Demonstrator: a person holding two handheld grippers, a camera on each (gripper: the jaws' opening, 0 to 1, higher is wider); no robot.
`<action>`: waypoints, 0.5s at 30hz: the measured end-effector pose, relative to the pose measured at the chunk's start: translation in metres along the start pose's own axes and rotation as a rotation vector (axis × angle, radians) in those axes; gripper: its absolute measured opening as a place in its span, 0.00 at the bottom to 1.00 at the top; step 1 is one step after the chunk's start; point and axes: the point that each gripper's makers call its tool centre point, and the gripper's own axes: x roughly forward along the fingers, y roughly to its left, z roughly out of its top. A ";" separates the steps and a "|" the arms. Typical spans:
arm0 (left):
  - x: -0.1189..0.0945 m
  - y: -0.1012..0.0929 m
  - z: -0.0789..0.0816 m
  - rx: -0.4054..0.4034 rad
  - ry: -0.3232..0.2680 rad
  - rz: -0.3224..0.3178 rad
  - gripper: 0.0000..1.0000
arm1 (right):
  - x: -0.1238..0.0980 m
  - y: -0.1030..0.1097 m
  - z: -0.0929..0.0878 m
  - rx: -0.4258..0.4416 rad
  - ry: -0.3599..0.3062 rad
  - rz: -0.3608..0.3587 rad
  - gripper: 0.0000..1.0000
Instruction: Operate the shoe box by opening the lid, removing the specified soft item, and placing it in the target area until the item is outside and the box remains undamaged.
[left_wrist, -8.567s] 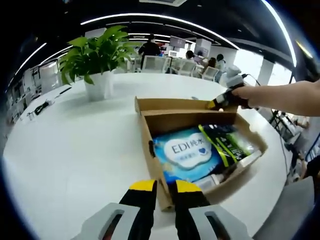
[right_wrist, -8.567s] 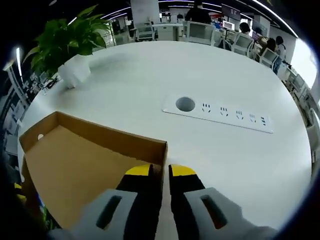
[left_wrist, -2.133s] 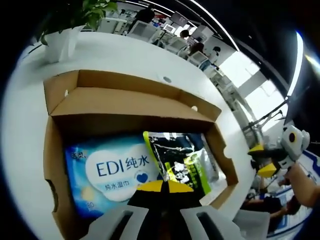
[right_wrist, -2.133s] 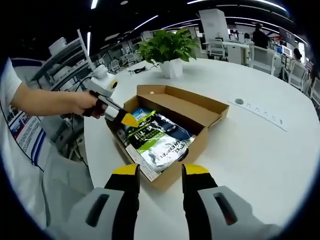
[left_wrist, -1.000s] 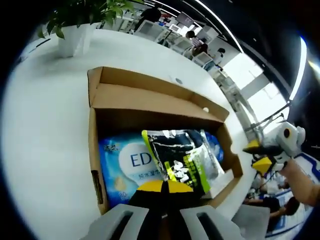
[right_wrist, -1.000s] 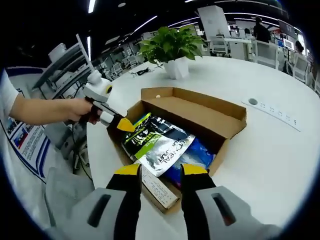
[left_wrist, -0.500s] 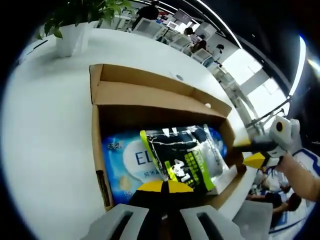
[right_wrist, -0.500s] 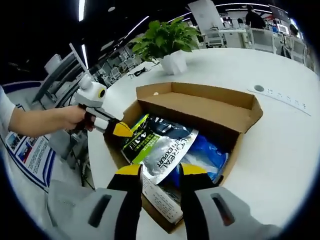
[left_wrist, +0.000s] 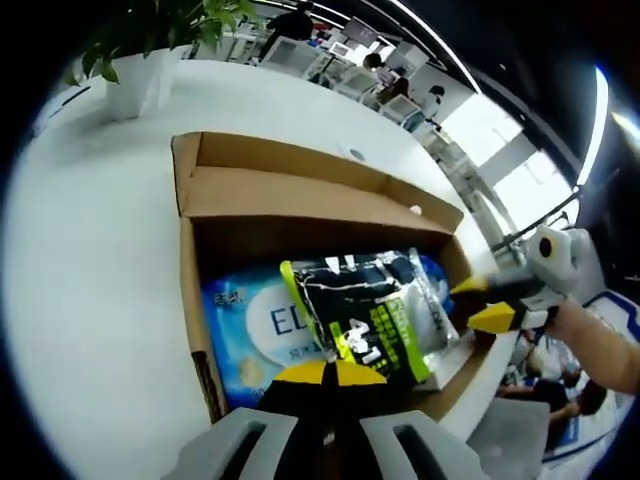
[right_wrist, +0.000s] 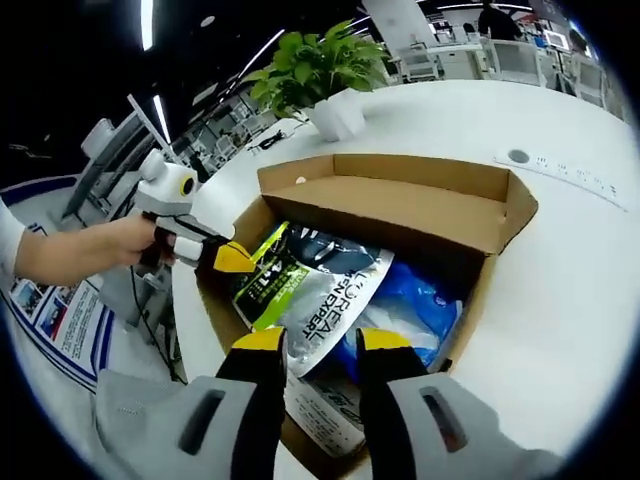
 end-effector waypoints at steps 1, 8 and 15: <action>0.000 0.000 0.000 0.000 -0.001 0.000 0.00 | 0.002 -0.001 0.000 0.003 0.003 0.001 0.25; 0.001 0.002 0.001 0.003 -0.002 -0.001 0.00 | 0.007 -0.003 -0.001 0.023 0.009 -0.003 0.21; 0.002 0.003 0.001 0.007 -0.001 0.002 0.00 | 0.013 -0.004 0.000 0.050 0.005 -0.002 0.20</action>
